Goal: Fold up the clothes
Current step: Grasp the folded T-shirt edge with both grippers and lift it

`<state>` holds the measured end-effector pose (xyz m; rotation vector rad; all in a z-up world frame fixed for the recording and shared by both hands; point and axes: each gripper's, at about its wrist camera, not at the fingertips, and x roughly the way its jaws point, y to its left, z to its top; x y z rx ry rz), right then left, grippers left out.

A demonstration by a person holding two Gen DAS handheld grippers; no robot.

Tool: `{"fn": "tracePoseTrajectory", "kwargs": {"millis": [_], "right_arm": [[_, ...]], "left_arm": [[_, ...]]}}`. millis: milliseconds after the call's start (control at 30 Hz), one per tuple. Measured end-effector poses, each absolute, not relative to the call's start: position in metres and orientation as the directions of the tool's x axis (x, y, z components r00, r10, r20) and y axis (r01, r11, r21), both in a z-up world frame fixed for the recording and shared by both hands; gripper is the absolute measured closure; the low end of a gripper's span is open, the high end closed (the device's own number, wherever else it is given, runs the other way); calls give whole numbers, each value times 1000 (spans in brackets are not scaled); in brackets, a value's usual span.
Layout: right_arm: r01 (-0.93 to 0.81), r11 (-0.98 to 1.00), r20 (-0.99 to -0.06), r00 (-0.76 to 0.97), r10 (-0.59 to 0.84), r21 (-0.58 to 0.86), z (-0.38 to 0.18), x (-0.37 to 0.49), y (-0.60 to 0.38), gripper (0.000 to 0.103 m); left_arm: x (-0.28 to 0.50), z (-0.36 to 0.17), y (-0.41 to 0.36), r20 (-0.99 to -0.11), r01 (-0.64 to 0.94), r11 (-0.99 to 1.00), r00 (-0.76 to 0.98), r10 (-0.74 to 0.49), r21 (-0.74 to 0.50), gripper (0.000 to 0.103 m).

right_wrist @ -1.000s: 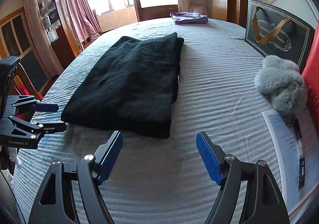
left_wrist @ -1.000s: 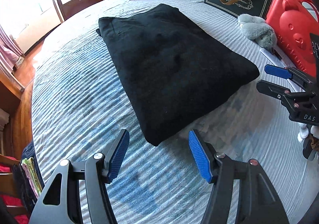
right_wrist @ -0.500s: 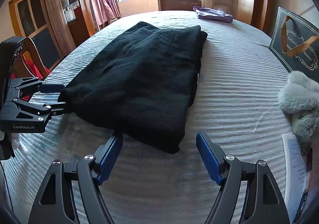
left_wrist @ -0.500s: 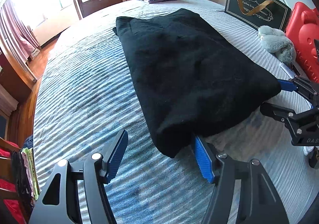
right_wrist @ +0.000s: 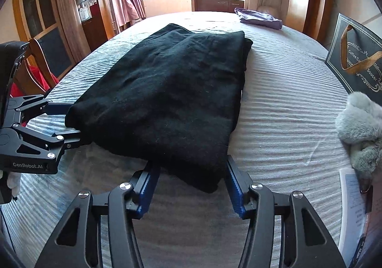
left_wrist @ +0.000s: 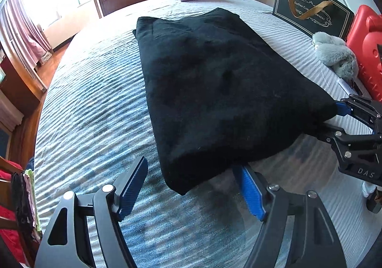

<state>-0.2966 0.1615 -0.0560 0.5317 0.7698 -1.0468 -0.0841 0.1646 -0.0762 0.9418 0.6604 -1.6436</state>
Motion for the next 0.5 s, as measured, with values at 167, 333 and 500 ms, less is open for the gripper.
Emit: {"fn": "tracePoseTrajectory", "kwargs": {"millis": [167, 333, 500], "right_arm": [[915, 402, -773, 289, -565, 49, -56, -296, 160, 66], [917, 392, -768, 304, -564, 75, -54, -297, 162, 86], [920, 382, -746, 311, -589, 81, -42, -296, 172, 93]], "left_arm": [[-93, -74, 169, -840, 938, -344, -159, -519, 35, 64], [-93, -69, 166, -849, 926, -376, -174, -499, 31, 87], [-88, -59, 173, -842, 907, -420, -197, -502, 37, 91]]}}
